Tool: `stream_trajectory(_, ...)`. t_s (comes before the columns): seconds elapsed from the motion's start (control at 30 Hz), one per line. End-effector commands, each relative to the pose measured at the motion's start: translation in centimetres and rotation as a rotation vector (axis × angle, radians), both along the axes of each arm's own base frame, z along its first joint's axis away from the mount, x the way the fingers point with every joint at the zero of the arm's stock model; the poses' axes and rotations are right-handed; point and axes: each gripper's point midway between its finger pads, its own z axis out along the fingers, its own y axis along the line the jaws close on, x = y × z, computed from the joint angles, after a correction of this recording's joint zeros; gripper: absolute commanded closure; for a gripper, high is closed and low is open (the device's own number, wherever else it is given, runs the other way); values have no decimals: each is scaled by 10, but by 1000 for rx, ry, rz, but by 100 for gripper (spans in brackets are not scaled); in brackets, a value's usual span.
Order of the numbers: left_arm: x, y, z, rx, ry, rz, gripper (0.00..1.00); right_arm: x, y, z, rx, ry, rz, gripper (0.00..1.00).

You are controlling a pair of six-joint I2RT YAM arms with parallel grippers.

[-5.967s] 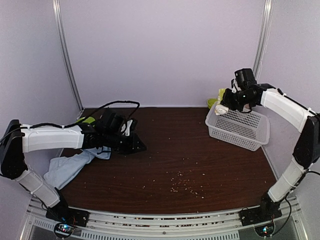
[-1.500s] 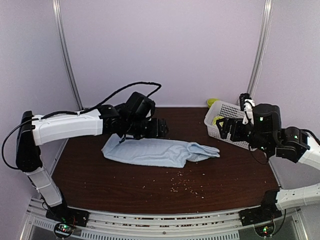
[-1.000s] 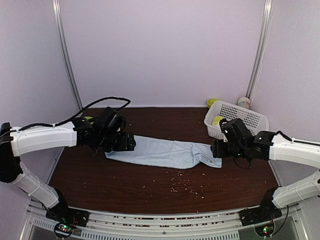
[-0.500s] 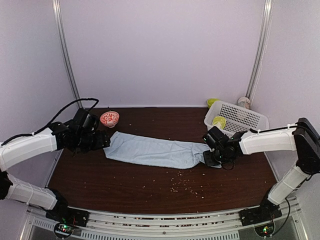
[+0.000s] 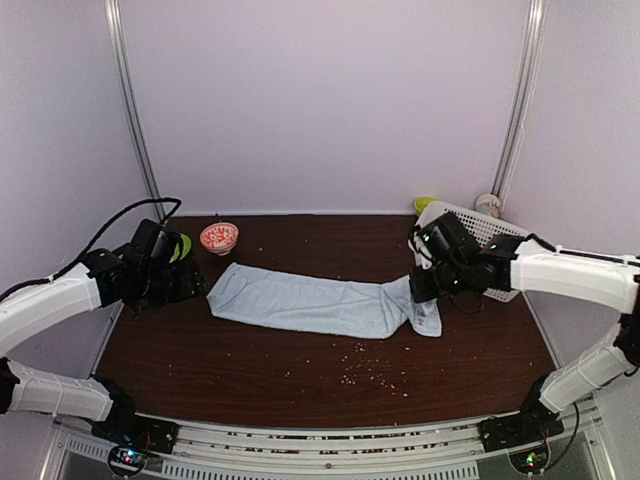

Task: Roll the towels
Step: Pick up the towel from the center of the board, then place the towel at the center of the board.

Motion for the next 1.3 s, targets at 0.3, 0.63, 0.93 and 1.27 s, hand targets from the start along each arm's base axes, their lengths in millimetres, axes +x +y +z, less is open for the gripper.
stream_trajectory(0.3,6,11,98,-79,-338,-5,22,-72,55,319,572,-500,469,100)
stream_trajectory(0.63,2,-15,48,-123,-236,-127,22,-41,42,173,394,-284,241,100)
stream_trajectory(0.93,11,-21,87,-141,-316,-148,23,-58,83,350,557,-569,504,100)
stream_trajectory(1.27,-1,-13,52,-115,-258,-140,23,-120,118,135,179,-240,794,100)
